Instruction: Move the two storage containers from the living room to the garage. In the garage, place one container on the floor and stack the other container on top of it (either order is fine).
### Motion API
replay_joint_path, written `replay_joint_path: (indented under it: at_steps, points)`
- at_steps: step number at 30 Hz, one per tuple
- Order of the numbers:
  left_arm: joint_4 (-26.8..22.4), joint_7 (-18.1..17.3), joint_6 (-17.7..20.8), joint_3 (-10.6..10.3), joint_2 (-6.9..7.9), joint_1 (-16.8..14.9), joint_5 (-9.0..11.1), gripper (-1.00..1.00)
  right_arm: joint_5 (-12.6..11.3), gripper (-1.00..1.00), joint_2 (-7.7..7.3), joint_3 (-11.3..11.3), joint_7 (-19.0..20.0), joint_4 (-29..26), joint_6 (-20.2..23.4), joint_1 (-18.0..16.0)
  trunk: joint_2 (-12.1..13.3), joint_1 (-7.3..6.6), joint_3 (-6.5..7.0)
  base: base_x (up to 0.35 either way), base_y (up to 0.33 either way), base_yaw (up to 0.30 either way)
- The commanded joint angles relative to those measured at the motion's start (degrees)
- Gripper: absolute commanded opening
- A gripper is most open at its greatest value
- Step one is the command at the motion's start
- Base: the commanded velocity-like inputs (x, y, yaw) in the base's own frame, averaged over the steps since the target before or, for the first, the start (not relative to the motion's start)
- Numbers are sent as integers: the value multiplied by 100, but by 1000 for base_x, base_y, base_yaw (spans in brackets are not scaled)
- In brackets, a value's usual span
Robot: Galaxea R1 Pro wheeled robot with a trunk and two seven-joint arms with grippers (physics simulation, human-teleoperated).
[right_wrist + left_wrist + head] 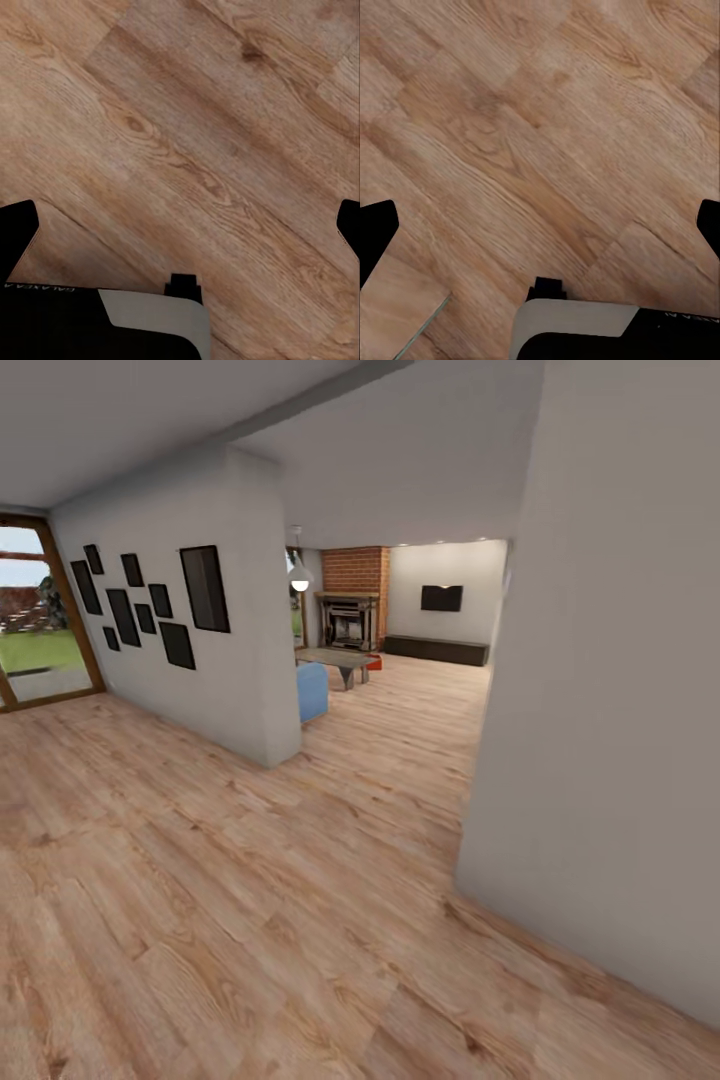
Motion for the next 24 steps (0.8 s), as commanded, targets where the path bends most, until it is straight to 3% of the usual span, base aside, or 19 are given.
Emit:
replay_joint_path:
  at_steps: [1,12,24]
  points:
    - [28,8,-42,38,1,-13,-19,100,-5,100,-2,28,16,25,-45,-11,-8,5,-10,323,0,282]
    - [28,7,-42,38,1,-13,-19,100,-5,100,-2,28,16,25,-45,-10,-8,5,-10,323,0,274]
    - [28,7,-42,38,1,-13,-19,100,-5,100,-2,28,16,25,-45,-11,-8,5,-10,323,0,34]
